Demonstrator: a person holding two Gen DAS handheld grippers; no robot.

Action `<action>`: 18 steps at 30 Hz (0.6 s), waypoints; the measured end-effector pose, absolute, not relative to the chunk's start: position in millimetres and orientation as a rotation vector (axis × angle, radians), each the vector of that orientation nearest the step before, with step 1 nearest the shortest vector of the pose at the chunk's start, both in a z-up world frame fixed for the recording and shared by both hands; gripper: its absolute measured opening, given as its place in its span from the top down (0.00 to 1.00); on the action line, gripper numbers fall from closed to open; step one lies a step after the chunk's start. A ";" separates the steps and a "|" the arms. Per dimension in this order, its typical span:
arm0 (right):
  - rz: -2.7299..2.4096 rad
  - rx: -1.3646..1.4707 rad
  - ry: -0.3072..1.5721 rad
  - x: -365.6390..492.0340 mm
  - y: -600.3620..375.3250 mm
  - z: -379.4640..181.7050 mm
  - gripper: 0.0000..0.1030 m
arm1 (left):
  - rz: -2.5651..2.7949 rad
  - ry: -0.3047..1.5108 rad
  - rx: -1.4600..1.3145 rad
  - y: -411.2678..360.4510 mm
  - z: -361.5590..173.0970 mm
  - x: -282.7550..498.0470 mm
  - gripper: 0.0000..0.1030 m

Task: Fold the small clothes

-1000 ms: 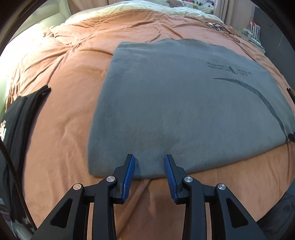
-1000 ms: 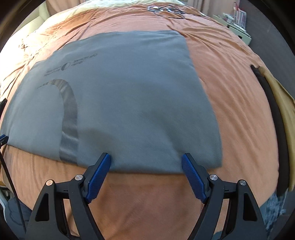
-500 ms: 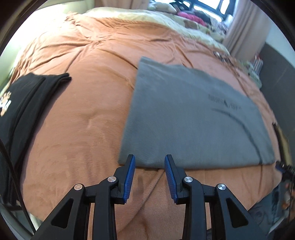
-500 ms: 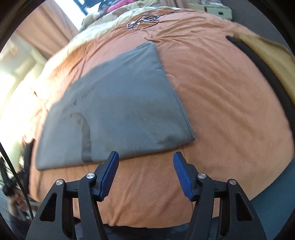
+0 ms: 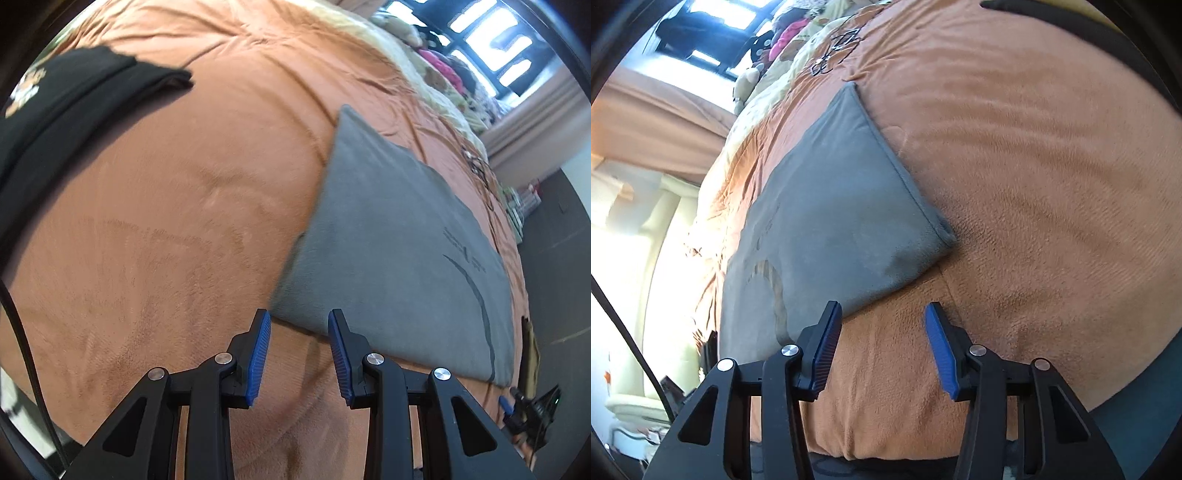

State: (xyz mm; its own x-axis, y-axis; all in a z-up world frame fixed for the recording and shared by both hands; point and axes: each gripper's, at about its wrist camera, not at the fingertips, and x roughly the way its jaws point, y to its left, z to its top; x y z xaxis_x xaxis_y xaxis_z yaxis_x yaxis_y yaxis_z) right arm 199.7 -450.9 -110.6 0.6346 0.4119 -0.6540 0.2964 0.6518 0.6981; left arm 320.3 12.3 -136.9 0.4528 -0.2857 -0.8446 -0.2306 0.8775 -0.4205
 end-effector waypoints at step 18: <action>-0.003 0.938 0.884 212.2 -445.9 -118.3 0.81 | 0.045 1.208 -0.579 16.6 -162.6 343.1 0.67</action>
